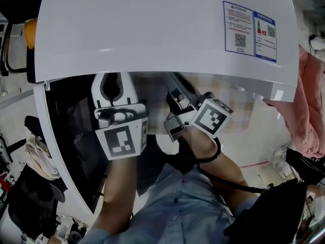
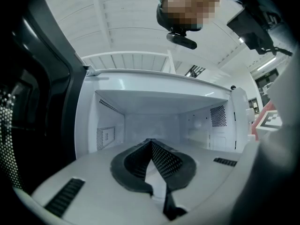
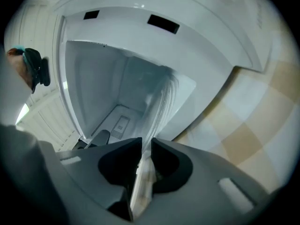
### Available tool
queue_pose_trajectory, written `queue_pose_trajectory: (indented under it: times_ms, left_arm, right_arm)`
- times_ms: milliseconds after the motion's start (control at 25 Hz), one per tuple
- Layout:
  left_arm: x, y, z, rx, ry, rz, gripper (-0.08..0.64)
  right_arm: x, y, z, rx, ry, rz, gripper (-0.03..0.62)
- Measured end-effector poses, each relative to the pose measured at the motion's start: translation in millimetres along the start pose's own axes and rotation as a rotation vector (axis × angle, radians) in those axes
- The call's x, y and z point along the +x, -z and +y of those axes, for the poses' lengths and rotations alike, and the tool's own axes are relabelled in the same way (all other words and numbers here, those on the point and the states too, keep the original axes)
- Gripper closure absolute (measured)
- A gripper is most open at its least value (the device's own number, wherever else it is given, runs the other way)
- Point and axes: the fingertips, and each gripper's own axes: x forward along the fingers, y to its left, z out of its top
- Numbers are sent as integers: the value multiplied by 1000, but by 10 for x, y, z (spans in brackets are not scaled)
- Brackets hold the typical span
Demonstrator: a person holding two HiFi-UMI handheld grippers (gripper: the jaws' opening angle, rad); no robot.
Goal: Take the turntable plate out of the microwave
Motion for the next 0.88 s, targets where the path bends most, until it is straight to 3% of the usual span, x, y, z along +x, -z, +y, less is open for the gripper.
queue_pose_trajectory:
  times_ms: [360, 720, 760, 840, 880]
  left_arm:
    - [-141, 11, -78, 3, 3, 9, 554]
    - [-169, -6, -102, 8, 6, 7, 554]
    - [-165, -10, -102, 6, 7, 8, 554]
    - [-151, -17, -89, 5, 5, 8, 554]
    - [-140, -23, -81, 6, 2, 6, 554]
  right_arm:
    - [-352, 241, -38, 24, 15, 4, 531]
    - [-360, 264, -37, 25, 5, 14, 528]
    - [-347, 270, -27, 26, -3, 21, 519]
    - [-305, 260, 4, 45, -31, 28, 432]
    - [-275, 239, 18, 55, -44, 27, 430]
